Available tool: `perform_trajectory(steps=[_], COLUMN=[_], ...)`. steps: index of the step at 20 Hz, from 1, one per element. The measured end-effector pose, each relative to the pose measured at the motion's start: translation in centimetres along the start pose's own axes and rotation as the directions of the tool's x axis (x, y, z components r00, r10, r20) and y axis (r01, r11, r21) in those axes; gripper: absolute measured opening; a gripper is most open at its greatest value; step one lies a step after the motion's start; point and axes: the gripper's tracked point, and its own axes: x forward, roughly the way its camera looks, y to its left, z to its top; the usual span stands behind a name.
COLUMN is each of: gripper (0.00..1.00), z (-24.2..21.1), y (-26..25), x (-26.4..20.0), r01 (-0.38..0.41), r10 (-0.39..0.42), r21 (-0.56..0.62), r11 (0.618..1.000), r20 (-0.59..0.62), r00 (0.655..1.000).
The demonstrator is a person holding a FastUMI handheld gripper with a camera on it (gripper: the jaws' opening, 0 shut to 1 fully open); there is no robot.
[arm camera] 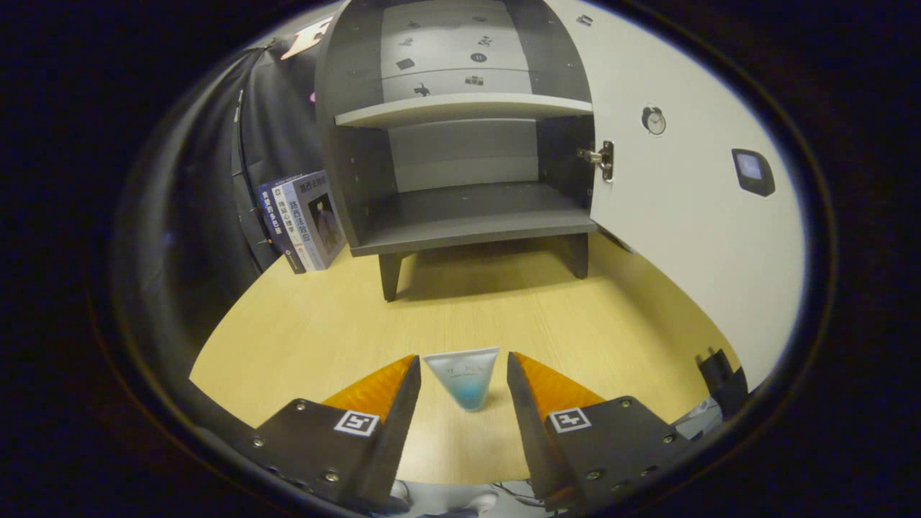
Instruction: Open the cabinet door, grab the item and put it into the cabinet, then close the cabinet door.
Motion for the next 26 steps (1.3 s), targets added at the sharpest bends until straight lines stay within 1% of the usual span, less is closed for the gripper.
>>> perform_trajectory(steps=[5, 8, 10, 14, 18, 20, 22, 26], gripper=[0.71, 0.71, 0.53, 0.54, 0.54, 0.53, 0.53, 0.53], z=[-1.5, -1.9, -1.7, -1.5, -0.9, 0.3, 2.5, 9.6], y=[0.6, 0.4, 0.1, 0.2, 0.3, 0.5, 0.9, 1.9], x=[2.2, 2.9, 3.4, 3.7, 3.0, 2.2, 1.2, -1.3], r01=[-0.011, 0.001, 0.011, -0.002, -0.011, -0.015, -0.022, -0.043], r10=[0.011, -0.002, -0.01, 0.003, 0.012, 0.016, 0.025, 0.054], r21=[-0.023, -0.062, -0.081, -0.076, -0.064, -0.068, -0.079, -0.097], r11=[1.0, 0.998, 0.997, 0.997, 0.998, 0.998, 0.997, 0.994], r20=[-0.02, -0.013, 0.012, 0.018, 0.009, 0.016, 0.035, 0.112], r00=[1.0, 1.0, 1.0, 1.0, 1.0, 1.0, 0.999, 0.992])
